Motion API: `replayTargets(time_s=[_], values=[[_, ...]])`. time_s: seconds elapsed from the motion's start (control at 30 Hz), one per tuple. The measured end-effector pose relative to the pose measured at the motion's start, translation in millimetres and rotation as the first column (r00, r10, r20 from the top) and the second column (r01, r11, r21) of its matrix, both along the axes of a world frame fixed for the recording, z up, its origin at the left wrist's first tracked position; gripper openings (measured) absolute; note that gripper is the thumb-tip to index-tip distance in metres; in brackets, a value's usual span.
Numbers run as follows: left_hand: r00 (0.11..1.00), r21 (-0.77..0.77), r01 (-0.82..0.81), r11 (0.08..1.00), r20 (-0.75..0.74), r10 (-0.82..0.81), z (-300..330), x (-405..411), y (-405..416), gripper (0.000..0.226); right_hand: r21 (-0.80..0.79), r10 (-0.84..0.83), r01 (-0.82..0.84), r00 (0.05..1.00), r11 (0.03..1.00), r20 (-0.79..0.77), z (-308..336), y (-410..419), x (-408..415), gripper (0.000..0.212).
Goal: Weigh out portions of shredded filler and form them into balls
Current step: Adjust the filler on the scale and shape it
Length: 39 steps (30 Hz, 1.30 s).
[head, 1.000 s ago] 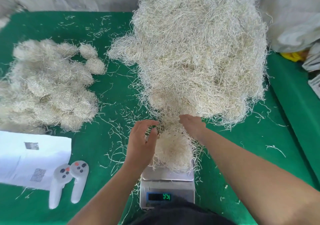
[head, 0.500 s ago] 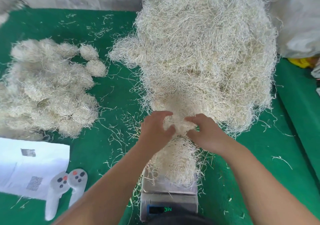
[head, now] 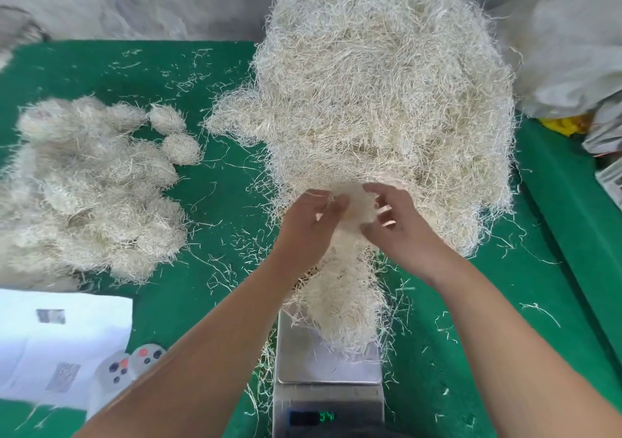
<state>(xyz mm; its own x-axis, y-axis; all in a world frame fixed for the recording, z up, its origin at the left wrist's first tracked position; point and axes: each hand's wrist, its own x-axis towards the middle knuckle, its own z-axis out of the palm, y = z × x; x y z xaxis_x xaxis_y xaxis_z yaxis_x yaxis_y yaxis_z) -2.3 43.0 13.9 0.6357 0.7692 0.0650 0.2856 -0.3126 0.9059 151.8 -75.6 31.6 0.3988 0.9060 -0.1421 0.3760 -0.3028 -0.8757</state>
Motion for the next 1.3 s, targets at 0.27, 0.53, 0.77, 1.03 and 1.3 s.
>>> replayTargets(time_s=[0.27, 0.53, 0.77, 1.03, 1.3], values=[[0.977, -0.222, -0.140, 0.965, 0.127, 0.171, 4.0, -17.0, -0.8, 0.036, -0.066, 0.049, -0.048, 0.999, 0.997, 0.020, -21.8, 1.2, 2.0, 0.016], [0.972, -0.386, -0.056, 0.921, 0.191, 0.139, 9.6, -13.0, -6.1, 0.029, -0.071, 0.173, -0.171, 0.985, 0.983, 0.021, 0.2, 16.0, 0.8, 0.036], [0.919, -0.281, -0.263, 0.923, 0.217, 0.328, 16.7, -10.8, 7.2, 0.026, 0.037, -0.036, 0.026, 0.958, 0.999, 0.285, 3.1, 38.4, 24.8, 0.018], [0.849, -0.715, -0.156, 0.682, 0.255, 0.462, 21.8, -6.1, 15.4, 0.018, -0.032, -0.274, 0.272, 0.958, 0.962, -0.082, 5.7, 49.4, 56.4, 0.045], [0.940, -0.706, -0.182, 0.685, 0.079, 0.332, 18.4, -0.3, 22.5, 0.023, 0.035, -0.435, 0.438, 0.897, 0.898, -0.078, 12.2, 65.2, 83.2, 0.031]])
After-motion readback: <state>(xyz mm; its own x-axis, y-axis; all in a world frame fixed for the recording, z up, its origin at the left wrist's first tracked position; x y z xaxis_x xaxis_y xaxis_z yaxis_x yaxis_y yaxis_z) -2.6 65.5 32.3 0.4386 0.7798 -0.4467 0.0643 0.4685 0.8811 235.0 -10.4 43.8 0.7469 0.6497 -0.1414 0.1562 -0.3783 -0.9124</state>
